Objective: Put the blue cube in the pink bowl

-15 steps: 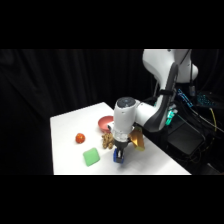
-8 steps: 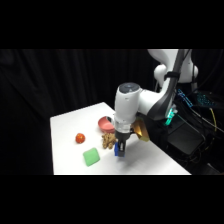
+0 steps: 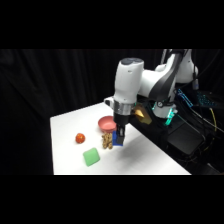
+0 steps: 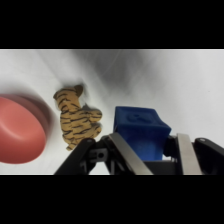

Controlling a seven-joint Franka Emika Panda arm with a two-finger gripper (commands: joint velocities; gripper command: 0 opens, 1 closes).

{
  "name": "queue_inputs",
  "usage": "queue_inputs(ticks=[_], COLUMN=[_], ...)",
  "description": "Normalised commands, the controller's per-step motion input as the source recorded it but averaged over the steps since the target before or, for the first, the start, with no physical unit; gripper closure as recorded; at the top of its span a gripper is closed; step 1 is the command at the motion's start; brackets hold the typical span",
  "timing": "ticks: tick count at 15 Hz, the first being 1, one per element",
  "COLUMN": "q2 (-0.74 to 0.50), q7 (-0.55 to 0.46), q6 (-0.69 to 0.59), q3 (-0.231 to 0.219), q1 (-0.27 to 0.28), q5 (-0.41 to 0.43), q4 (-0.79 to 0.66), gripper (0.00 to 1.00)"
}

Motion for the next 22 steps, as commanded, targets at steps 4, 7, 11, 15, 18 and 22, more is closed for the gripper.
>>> queue_inputs(ticks=[4, 7, 11, 15, 18, 22], q2=[-0.38, -0.35, -0.31, -0.3, -0.22, -0.09], q7=[-0.44, -0.48, -0.5, -0.43, -0.39, -0.31], q6=[-0.01, 0.04, 0.11, 0.11, 0.1, 0.14], q3=[0.132, 0.052, -0.003, -0.043, -0.05, -0.045], q1=[-0.33, -0.312, -0.268, -0.21, -0.157, -0.112], q5=[-0.035, 0.009, 0.085, 0.122, 0.157, 0.161], q4=[-0.3, -0.3, -0.29, -0.26, -0.18, -0.09], gripper=[0.77, 0.77, 0.77, 0.77, 0.77, 0.77])
